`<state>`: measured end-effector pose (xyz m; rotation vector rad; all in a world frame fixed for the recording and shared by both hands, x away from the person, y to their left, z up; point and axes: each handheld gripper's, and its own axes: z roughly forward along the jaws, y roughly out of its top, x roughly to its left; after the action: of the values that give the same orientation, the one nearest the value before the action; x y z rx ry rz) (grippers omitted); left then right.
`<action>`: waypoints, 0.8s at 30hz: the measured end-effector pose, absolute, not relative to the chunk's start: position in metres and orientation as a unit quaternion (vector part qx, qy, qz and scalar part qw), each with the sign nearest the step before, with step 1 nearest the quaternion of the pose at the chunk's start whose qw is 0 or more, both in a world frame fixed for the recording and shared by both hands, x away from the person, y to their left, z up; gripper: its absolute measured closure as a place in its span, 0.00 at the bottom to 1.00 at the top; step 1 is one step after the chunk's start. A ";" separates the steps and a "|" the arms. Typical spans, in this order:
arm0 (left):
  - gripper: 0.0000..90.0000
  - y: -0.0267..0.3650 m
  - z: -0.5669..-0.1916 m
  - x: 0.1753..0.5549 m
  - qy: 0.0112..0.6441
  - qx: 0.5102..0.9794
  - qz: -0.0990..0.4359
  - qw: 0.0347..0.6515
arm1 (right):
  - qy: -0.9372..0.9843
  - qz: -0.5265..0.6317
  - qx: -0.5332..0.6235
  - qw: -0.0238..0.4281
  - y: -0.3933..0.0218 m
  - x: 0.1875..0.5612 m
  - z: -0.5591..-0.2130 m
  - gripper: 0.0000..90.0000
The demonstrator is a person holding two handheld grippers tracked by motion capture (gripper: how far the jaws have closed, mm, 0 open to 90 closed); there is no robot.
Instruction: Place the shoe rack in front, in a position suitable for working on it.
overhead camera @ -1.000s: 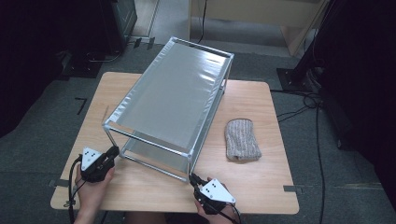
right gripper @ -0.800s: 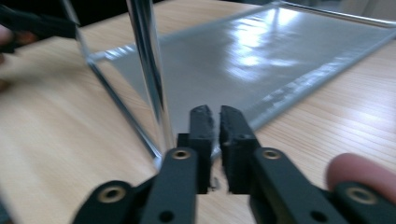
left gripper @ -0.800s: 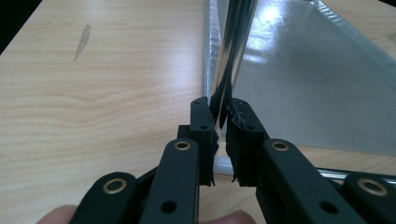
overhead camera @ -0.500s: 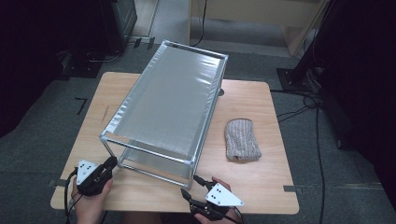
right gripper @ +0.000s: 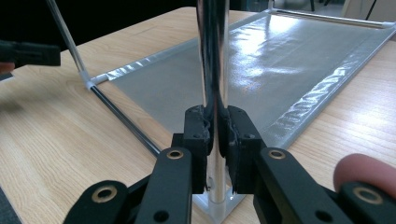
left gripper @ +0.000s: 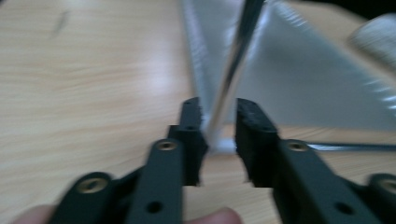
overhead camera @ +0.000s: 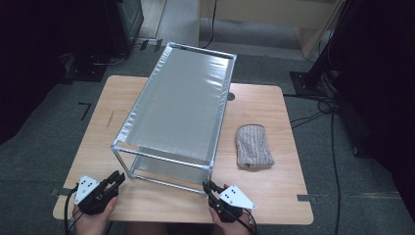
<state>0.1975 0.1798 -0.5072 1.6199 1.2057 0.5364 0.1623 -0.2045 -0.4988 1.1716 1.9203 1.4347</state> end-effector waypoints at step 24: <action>0.89 0.164 -0.498 0.204 0.453 0.689 0.259 0.503 | 0.702 0.515 0.419 0.257 -0.212 0.157 -0.500 0.90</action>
<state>0.2041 0.1637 -0.4978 1.6630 1.0943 0.6251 0.1575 -0.2119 -0.4999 1.1372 1.9038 1.3971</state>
